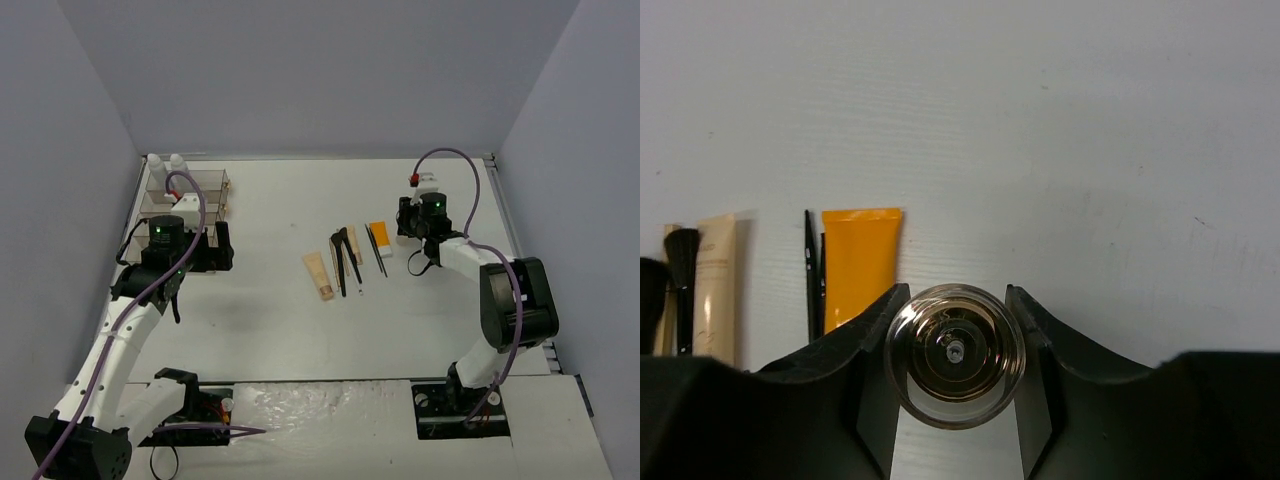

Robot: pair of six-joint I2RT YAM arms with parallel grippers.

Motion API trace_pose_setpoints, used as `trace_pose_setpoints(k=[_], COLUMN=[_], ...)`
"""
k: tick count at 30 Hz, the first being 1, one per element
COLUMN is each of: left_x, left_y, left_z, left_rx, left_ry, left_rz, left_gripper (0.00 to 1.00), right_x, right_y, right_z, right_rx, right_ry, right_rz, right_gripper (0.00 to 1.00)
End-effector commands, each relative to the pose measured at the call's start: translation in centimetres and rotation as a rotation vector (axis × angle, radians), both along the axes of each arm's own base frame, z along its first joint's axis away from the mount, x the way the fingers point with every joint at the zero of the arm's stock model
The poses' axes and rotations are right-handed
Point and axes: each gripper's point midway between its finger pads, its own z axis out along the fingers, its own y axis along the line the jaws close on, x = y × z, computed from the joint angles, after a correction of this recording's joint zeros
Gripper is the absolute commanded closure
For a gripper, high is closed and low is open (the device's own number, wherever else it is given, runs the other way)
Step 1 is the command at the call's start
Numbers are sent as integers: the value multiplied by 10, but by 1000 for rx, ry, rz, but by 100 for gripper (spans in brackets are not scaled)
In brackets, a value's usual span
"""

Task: Organize the makeup

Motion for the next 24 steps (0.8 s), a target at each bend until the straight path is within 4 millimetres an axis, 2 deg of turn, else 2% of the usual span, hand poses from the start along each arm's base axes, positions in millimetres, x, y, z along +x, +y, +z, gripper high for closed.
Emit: trace_pose_setpoints(k=[1,2,4,5,7,12,14,16,17,21,22,23,24], left_x=[11,11,11,11,11,10,9,8,9,8,8,8,8], left_y=[0,1,2,3,9,21,26,28,32,33,33,33,34], left_z=[26,27,27,28,27,28,29,31,32,34,34,34,34], left_rx=[-9,-8,-5,-4,5,27,32,31,43,42,40,40,42], left_ry=[-86,-88,-92,-93,-90,-92,-99,-111,-116,-127,-128,-129,-129], left_rz=[8,11,18,24,51,110,130,140,161,165,164,164,164], left_gripper=[3,3,3,3,3,3,3,3,3,3,3,3,3], right_x=[14,11,-2,-6,-21,-53,-63,-69,-76,-82,-84,-84,-86], right_y=[51,63,98,107,152,239,270,300,314,351,358,358,367], right_z=[113,121,140,144,156,162,158,139,140,111,99,98,89], right_rx=[-7,2,31,33,39,63,64,54,63,67,57,53,40], right_ry=[-259,-274,-309,-313,-336,-353,-348,-322,-329,-303,-285,-285,-276], right_rz=[158,189,285,308,410,606,671,724,752,817,832,830,847], right_gripper=[100,100,100,100,100,100,100,100,100,100,100,100,100])
